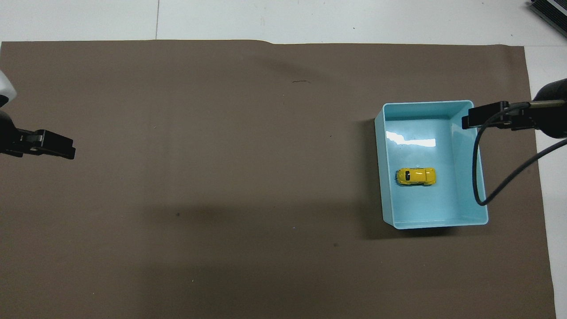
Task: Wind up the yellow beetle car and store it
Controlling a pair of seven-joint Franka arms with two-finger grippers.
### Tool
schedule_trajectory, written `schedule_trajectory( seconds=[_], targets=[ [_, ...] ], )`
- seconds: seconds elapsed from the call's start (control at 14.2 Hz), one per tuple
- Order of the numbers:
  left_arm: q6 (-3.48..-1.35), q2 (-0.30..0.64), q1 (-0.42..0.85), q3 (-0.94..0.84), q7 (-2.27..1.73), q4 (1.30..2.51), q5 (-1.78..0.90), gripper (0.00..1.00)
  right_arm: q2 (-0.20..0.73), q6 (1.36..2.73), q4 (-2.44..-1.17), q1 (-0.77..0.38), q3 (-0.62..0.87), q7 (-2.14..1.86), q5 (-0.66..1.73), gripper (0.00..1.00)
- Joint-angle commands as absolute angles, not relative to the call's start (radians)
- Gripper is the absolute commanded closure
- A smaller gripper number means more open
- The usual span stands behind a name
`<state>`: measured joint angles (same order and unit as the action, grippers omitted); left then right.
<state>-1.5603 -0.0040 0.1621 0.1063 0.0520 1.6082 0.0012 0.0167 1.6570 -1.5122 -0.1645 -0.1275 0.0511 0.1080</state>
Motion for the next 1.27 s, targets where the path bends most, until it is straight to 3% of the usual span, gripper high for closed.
schedule_trajectory(
  seconds=[0.0, 1.19],
  targets=[
    [-1.548, -0.021, 0.143, 0.095, 0.046, 1.617, -0.014, 0.00, -0.018, 1.638, -1.519, -0.160, -0.124, 0.060, 0.126, 0.00],
    [-1.548, -0.021, 0.143, 0.095, 0.046, 1.617, -0.014, 0.00, -0.035, 1.571, -1.520, -0.156, -0.137, 0.048, 0.064, 0.00]
  ],
)
